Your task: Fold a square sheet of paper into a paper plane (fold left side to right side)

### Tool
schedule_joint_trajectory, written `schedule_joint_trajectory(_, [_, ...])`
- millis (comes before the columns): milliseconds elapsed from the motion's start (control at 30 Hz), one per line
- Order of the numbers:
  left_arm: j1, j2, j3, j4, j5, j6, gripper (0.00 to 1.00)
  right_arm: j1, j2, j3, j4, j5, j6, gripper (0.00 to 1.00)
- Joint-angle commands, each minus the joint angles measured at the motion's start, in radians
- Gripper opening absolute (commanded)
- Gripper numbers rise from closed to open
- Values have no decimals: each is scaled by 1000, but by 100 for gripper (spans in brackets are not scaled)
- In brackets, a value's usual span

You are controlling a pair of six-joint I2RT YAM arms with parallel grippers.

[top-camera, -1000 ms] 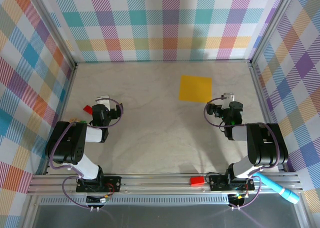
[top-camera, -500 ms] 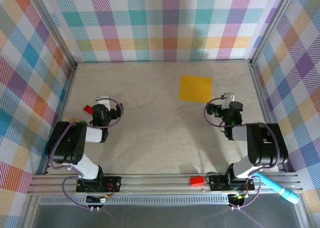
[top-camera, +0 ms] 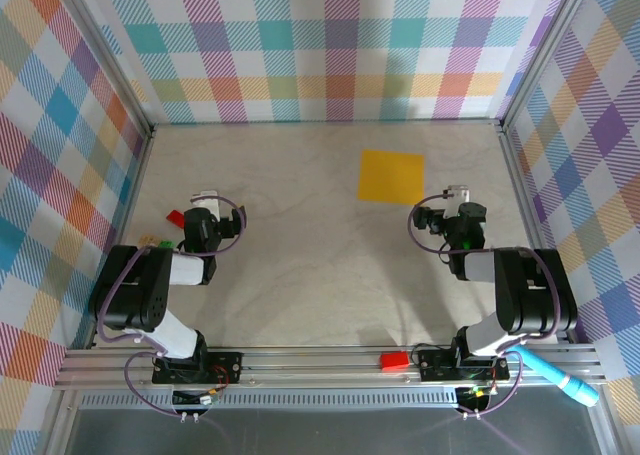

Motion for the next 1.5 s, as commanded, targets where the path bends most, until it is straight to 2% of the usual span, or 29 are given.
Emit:
schedule_joint_trajectory(0, [-7,-162,47,-195,-11,-11,100,-3,-158,2,-105,23,29,99])
schedule_joint_trajectory(100, [-13,-282,155,-440,-36,-95,100,-3,-277,45,-329,20,92,99])
schedule_joint_trajectory(233, [-12,-359,297,-660,66,-198,99,-3,-322,170,-624,-46,231,99])
schedule_joint_trajectory(433, [-12,-391,398,-802,234,-289,100,-3,-168,341,-782,-241,402,99])
schedule_joint_trajectory(533, [-12,-379,422,-835,350,-255,100,6,-40,428,-801,-304,448,99])
schedule_joint_trajectory(600, [-13,-368,411,-840,374,-230,100,25,42,495,-827,-302,454,99])
schedule_joint_trajectory(767, [-14,-350,280,-661,372,-280,100,80,219,629,-819,-256,453,99])
schedule_joint_trajectory(833, [-14,-334,286,-681,392,-245,100,95,293,694,-821,-260,459,99])
schedule_joint_trajectory(900, [-14,-318,295,-700,378,-268,100,111,356,756,-835,-254,457,99])
schedule_joint_trajectory(1033, [-14,-296,288,-654,437,-293,100,143,465,882,-862,-229,445,99])
schedule_joint_trajectory(1267, [-18,-222,288,-567,559,-383,100,158,602,1057,-940,-195,418,99])
schedule_joint_trajectory(1467, [-24,-169,330,-609,614,-393,100,180,666,1128,-1019,-202,397,99])
